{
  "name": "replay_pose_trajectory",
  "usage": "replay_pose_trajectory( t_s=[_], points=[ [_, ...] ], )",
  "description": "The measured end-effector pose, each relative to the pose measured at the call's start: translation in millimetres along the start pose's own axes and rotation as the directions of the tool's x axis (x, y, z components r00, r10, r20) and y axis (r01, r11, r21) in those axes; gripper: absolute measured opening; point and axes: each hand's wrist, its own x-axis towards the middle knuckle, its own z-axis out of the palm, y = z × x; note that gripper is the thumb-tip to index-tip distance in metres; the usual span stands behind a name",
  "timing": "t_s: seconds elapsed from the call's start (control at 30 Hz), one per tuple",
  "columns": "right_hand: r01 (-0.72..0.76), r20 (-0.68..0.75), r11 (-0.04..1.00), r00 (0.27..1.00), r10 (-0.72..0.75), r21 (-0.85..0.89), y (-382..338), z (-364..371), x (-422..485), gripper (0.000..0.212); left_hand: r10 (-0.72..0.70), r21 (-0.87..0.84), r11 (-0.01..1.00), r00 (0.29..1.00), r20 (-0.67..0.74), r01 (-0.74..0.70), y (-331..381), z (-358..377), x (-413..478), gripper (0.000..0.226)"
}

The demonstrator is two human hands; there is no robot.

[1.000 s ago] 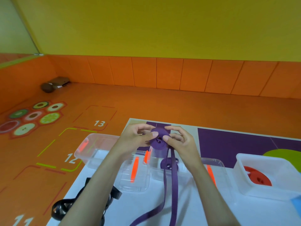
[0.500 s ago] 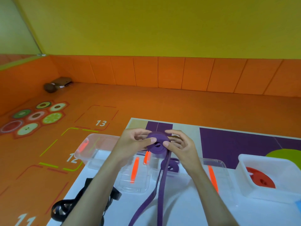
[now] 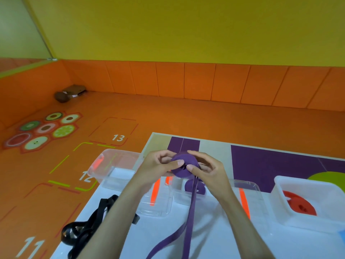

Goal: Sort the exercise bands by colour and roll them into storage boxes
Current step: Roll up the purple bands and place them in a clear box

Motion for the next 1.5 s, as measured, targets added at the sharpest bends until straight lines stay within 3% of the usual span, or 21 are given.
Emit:
replay_pose_trajectory(
  t_s=[0.1, 0.2, 0.27, 0.4, 0.47, 0.53, 0.7, 0.77, 0.9, 0.97, 1.03, 1.13, 1.2, 1.3, 1.4, 1.5],
  points=[
    [-0.037, -0.029, 0.998, 0.999, 0.039, 0.060, 3, -3, -2, 0.035, -0.055, -0.056, 0.997, 0.998, -0.020, 0.054, -10, 9, -3, 0.023],
    [-0.076, 0.088, 0.995, 0.993, 0.082, -0.067, 2, -14, -1, 0.034, -0.118, 0.220, 0.970, 0.990, 0.072, 0.100, -5, -2, -5, 0.017],
    [-0.113, 0.142, 0.989, 0.982, 0.125, -0.090, -1, -15, 1, 0.034, -0.121, 0.294, 0.952, 0.988, 0.094, 0.088, 1, -8, -5, 0.017],
    [-0.043, 0.044, 0.997, 0.998, 0.045, -0.065, 0, -5, -1, 0.031, -0.083, 0.072, 0.994, 0.996, 0.017, 0.081, -2, -1, -11, 0.022],
    [-0.040, -0.012, 0.999, 0.999, 0.041, 0.034, 4, 2, -6, 0.034, -0.060, -0.038, 0.998, 0.997, -0.040, 0.058, -11, 5, -14, 0.027],
    [-0.045, -0.019, 0.997, 0.999, 0.046, 0.064, 8, 2, -10, 0.034, -0.053, -0.056, 0.997, 0.998, -0.041, 0.051, -17, 8, -16, 0.026],
    [-0.021, 0.244, 0.993, 0.968, 0.049, -0.116, 4, -8, -8, 0.035, -0.027, 0.249, 0.968, 0.996, 0.085, 0.005, -11, -8, -11, 0.019],
    [-0.032, 0.215, 0.988, 0.975, 0.063, -0.149, 6, -2, -6, 0.035, -0.041, 0.208, 0.978, 0.997, 0.068, 0.026, -7, -11, -10, 0.016],
    [-0.077, 0.008, 0.997, 0.997, 0.077, 0.004, 13, 15, -13, 0.034, -0.044, -0.093, 0.995, 0.997, -0.068, 0.038, -15, -2, -14, 0.027],
    [-0.062, -0.024, 0.997, 0.998, 0.063, 0.049, 17, 14, -14, 0.033, -0.049, -0.146, 0.989, 0.993, -0.107, 0.033, -23, 2, -16, 0.028],
    [-0.073, 0.026, 0.997, 0.997, 0.073, 0.035, 18, 7, -12, 0.032, -0.066, -0.068, 0.996, 0.995, -0.074, 0.061, -24, 0, -18, 0.025],
    [-0.116, 0.226, 0.993, 0.967, 0.120, -0.033, 13, -2, -6, 0.033, -0.122, 0.132, 0.984, 0.992, 0.036, 0.116, -17, -7, -19, 0.021],
    [-0.114, 0.276, 0.991, 0.953, 0.127, -0.065, 11, -1, -4, 0.036, -0.127, 0.137, 0.983, 0.990, 0.055, 0.118, -15, -10, -17, 0.022],
    [-0.113, 0.117, 0.994, 0.987, 0.113, 0.001, 14, 12, -8, 0.042, -0.102, -0.022, 0.995, 0.995, -0.011, 0.101, -20, -7, -16, 0.025],
    [-0.069, -0.052, 0.995, 0.996, 0.073, 0.067, 21, 21, -14, 0.032, -0.123, -0.223, 0.970, 0.988, -0.095, 0.099, -30, 2, -18, 0.027],
    [-0.084, -0.002, 0.996, 0.996, 0.084, 0.027, 27, 13, -12, 0.027, -0.108, -0.156, 0.983, 0.993, -0.057, 0.098, -30, 1, -20, 0.027]
  ],
)
